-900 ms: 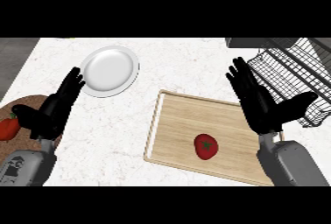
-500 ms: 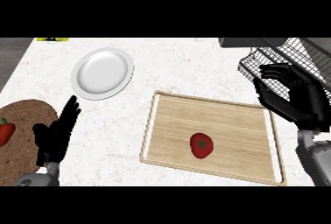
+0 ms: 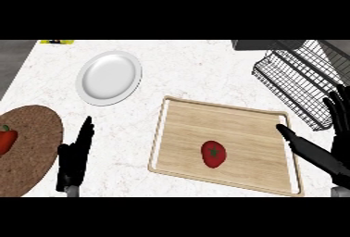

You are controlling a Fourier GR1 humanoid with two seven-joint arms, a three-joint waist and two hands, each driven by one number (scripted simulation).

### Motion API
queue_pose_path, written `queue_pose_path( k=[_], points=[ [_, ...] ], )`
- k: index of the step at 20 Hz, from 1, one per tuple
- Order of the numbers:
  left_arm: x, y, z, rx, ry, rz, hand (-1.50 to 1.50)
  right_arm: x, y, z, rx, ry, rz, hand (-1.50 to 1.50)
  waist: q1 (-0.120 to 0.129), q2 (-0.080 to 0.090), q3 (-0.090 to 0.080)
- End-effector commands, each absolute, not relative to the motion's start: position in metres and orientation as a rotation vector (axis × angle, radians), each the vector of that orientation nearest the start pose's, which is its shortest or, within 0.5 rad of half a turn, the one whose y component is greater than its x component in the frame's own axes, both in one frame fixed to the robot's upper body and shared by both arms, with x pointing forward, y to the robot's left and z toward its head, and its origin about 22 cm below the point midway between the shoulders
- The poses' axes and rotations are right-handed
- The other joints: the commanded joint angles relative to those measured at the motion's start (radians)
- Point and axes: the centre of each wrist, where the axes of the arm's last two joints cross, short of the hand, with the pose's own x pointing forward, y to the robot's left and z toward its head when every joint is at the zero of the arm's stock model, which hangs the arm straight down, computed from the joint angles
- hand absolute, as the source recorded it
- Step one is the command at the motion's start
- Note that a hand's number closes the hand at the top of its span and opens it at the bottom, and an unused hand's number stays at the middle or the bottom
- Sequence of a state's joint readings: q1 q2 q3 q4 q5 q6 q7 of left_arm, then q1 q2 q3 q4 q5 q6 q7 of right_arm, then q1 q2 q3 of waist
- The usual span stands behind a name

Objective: Pick the tomato from the tray and place it in the tiered basket

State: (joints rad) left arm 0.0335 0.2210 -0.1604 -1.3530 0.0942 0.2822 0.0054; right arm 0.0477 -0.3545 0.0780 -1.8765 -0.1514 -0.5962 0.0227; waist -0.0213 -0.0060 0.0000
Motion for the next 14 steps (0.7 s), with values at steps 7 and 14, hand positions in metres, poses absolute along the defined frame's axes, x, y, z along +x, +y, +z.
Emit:
queue_pose_path(
  k=[7, 14],
  points=[
    [0.207, 0.244, -0.058, 0.251, -1.293, -0.005, 0.0, 0.165, -0.266, 0.107, -0.522, -1.405, 0.369, -1.5, 0.015, -0.001, -0.007],
    [0.213, 0.252, -0.052, 0.253, -1.313, -0.033, 0.0, 0.16, -0.245, 0.154, -0.763, -1.201, 0.601, -1.5, 0.036, 0.004, -0.007]
  ],
)
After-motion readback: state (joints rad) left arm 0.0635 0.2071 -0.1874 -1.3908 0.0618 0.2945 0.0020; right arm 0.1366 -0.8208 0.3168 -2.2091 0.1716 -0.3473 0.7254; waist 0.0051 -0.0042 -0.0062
